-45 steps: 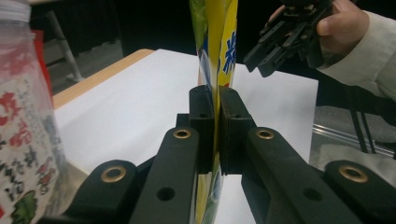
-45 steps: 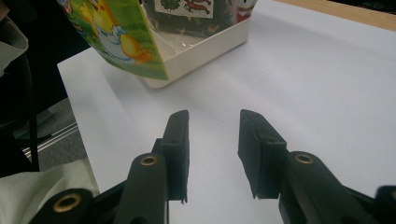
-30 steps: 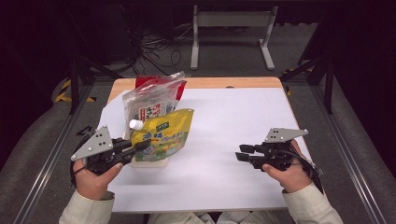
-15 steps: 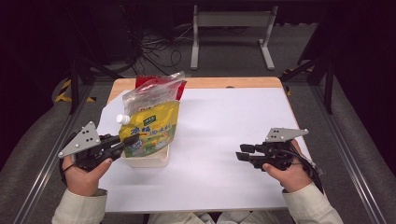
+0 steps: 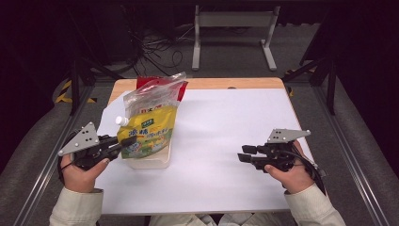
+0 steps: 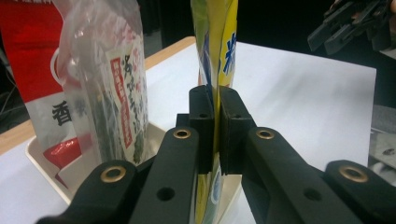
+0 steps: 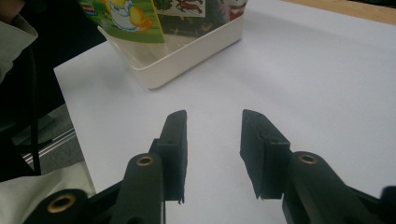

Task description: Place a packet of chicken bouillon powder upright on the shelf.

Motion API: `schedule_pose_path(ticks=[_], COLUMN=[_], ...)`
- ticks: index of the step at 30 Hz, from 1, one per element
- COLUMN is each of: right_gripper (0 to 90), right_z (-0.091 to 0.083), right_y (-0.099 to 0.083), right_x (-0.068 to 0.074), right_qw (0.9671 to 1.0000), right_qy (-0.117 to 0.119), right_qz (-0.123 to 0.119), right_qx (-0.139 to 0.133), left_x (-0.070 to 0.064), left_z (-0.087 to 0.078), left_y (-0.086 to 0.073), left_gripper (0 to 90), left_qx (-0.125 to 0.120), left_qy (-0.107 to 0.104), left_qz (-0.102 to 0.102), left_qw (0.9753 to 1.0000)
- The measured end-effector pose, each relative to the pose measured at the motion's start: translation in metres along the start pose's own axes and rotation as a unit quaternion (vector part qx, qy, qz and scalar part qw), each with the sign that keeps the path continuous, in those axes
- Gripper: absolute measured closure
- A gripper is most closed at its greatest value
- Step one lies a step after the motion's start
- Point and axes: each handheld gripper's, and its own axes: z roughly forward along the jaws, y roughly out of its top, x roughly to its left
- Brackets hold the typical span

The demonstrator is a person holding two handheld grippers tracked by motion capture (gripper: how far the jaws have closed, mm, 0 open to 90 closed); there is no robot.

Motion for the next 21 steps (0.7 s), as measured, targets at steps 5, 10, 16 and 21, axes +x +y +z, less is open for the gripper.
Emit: schedule_pose_path(ticks=[5, 10, 16, 21], right_gripper=[60.1, 59.8, 59.6, 59.4], right_z=[0.001, 0.001, 0.002, 0.003], right_y=[-0.001, -0.001, -0.002, -0.003], right_x=[-0.001, -0.001, -0.001, -0.001], right_qw=[1.0, 1.0, 1.0, 1.0], right_qy=[0.0, 0.0, 0.001, 0.001], right_qz=[0.0, 0.0, 0.002, 0.003], right_qx=[0.001, 0.001, 0.002, 0.005], left_x=[0.003, 0.007, 0.014, 0.019], left_z=[0.004, 0.01, 0.011, 0.011], left_y=[-0.005, -0.01, -0.018, -0.023], left_gripper=[86.0, 86.1, 86.0, 86.0], left_qx=[0.012, 0.012, 0.005, 0.011], left_qy=[-0.008, -0.015, -0.018, -0.013], left_qz=[-0.001, -0.003, -0.022, -0.029], left_qw=[0.9999, 0.9998, 0.9996, 0.9994])
